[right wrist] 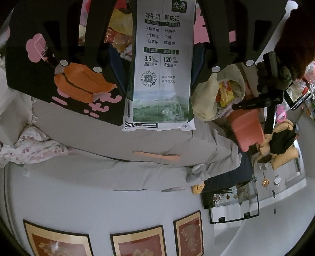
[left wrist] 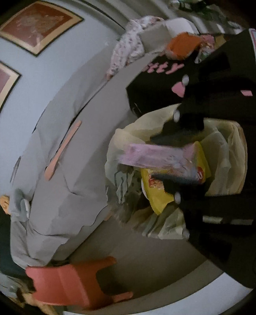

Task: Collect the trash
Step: 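Drop the pink wrapper into the plastic bag with the left tool while the right carries the carton, then lower the milk carton into the plastic bag and open the right tool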

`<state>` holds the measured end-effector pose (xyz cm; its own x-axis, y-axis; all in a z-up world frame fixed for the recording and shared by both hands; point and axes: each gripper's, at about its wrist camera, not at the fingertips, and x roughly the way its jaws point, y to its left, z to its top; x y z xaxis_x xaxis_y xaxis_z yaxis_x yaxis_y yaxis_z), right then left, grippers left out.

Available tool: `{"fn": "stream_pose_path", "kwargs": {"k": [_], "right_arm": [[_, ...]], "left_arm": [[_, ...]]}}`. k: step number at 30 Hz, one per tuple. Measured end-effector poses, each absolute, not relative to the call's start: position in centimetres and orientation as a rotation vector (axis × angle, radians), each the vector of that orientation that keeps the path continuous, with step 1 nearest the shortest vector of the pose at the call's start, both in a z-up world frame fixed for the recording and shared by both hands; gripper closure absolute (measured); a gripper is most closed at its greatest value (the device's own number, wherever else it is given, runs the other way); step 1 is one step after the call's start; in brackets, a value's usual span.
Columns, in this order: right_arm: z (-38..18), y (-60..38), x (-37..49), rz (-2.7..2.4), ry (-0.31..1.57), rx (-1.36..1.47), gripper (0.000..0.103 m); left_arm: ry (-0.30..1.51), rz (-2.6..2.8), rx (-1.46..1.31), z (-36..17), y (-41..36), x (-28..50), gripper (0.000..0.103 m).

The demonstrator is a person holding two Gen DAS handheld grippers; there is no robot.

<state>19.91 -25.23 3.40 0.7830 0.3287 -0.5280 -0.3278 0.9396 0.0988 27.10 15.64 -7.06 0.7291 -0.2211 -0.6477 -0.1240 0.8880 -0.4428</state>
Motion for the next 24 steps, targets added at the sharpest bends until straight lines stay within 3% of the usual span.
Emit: {"fn": "stream_pose_path", "kwargs": {"k": [4, 15, 24], "right_arm": [[3.8, -23.7, 20.8, 0.378, 0.563, -0.001, 0.046], [4.5, -10.7, 26.4, 0.574, 0.513, -0.024, 0.046], [0.8, -0.2, 31.5, 0.573, 0.4, 0.011, 0.046]], "left_arm": [[0.735, 0.003, -0.518, -6.5, 17.2, 25.8, 0.056], [0.668, 0.145, -0.48, -5.6, 18.2, 18.0, 0.056], [0.595, 0.159, -0.512, -4.8, 20.0, 15.0, 0.054]]}}
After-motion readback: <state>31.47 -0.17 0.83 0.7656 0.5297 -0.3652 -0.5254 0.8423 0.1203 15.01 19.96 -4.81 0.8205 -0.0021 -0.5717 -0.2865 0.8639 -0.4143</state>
